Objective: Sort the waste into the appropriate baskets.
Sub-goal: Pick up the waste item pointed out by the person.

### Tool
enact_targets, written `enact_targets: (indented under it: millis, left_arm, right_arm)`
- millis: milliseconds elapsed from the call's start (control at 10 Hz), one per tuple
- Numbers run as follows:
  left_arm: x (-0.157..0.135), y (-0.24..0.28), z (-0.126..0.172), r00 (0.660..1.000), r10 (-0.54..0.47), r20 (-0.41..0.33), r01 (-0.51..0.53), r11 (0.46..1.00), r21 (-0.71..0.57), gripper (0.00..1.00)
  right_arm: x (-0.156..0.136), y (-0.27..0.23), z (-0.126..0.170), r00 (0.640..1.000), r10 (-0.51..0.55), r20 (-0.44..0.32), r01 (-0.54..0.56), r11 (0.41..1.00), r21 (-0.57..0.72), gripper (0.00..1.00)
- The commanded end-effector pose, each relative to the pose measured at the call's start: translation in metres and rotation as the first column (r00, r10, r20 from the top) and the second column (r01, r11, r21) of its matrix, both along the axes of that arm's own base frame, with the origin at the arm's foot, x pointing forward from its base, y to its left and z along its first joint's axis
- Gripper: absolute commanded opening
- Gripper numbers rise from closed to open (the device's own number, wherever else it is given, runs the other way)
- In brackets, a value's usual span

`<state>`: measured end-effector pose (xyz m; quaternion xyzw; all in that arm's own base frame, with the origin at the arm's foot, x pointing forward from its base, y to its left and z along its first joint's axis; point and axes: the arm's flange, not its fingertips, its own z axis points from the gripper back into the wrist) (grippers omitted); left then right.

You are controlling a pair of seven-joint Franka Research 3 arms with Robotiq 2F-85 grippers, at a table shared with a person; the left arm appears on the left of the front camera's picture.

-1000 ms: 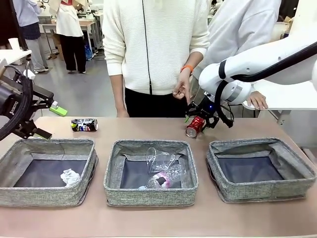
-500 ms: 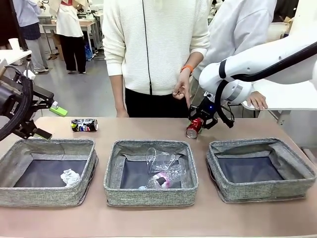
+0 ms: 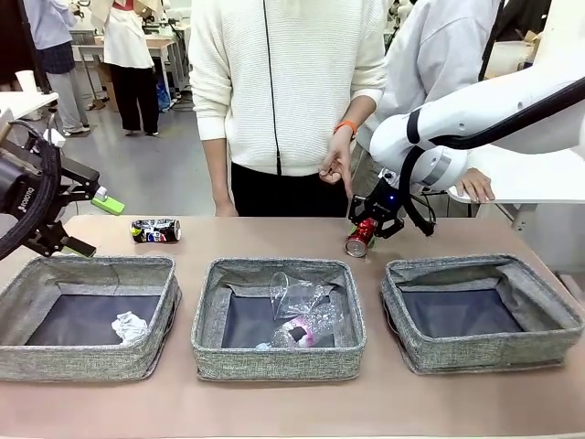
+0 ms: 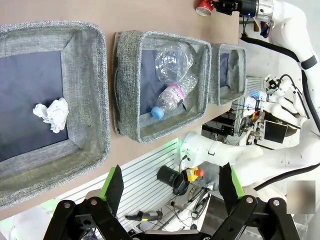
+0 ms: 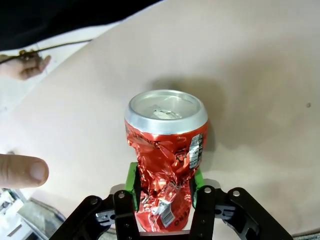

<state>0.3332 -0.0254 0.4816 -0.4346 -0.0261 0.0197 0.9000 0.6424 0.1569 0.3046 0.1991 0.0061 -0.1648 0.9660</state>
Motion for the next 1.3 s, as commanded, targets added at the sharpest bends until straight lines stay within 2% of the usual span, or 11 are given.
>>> enact_targets:
  millis: [0,100,200,400,500,700,800,900,1000,1100,1200]
  left_arm:
    - [-0.001,0.003,0.000,1.000,-0.022,0.012,0.022,1.000,0.005,1.00]
    - [-0.001,0.003,0.000,1.000,-0.022,0.012,0.022,1.000,0.005,1.00]
    - [-0.001,0.003,0.000,1.000,-0.022,0.012,0.022,1.000,0.005,1.00]
    - [-0.001,0.003,0.000,1.000,-0.022,0.012,0.022,1.000,0.005,1.00]
    - [-0.001,0.003,0.000,1.000,-0.022,0.012,0.022,1.000,0.005,1.00]
    - [-0.001,0.003,0.000,1.000,-0.022,0.012,0.022,1.000,0.005,1.00]
    - [-0.001,0.003,0.000,1.000,-0.022,0.012,0.022,1.000,0.005,1.00]
    - [-0.001,0.003,0.000,1.000,-0.022,0.012,0.022,1.000,0.005,1.00]
    - [-0.001,0.003,0.000,1.000,-0.022,0.012,0.022,1.000,0.005,1.00]
    - [-0.001,0.003,0.000,1.000,-0.022,0.012,0.022,1.000,0.005,1.00]
    - [-0.001,0.003,0.000,1.000,-0.022,0.012,0.022,1.000,0.005,1.00]
  right_arm:
    - [-0.004,-0.001,0.004,0.999,-0.013,-0.032,0.012,0.999,-0.053,0.00]
    - [-0.011,-0.004,0.013,0.999,0.011,-0.047,-0.013,0.999,-0.040,0.00]
    - [-0.031,-0.016,0.040,0.992,0.067,-0.105,-0.071,0.997,-0.042,0.00]
    - [-0.116,-0.049,0.127,0.984,0.055,-0.172,-0.072,0.993,-0.094,0.00]
    - [-0.169,-0.047,0.161,0.977,0.101,-0.187,-0.128,0.983,-0.135,0.00]
    - [-0.235,-0.020,0.175,0.961,0.235,-0.148,-0.258,0.952,-0.165,0.00]
    - [-0.258,-0.010,0.168,0.944,0.309,-0.115,-0.324,0.933,-0.155,0.00]
    - [-0.265,-0.010,0.159,0.948,0.312,-0.066,-0.317,0.942,-0.105,0.00]
    - [-0.252,-0.021,0.147,0.943,0.321,-0.090,-0.326,0.944,-0.056,0.29]
    - [-0.269,-0.010,0.181,0.952,0.273,-0.141,-0.294,0.943,-0.155,0.29]
    - [-0.269,-0.010,0.181,0.952,0.273,-0.141,-0.294,0.943,-0.155,0.29]
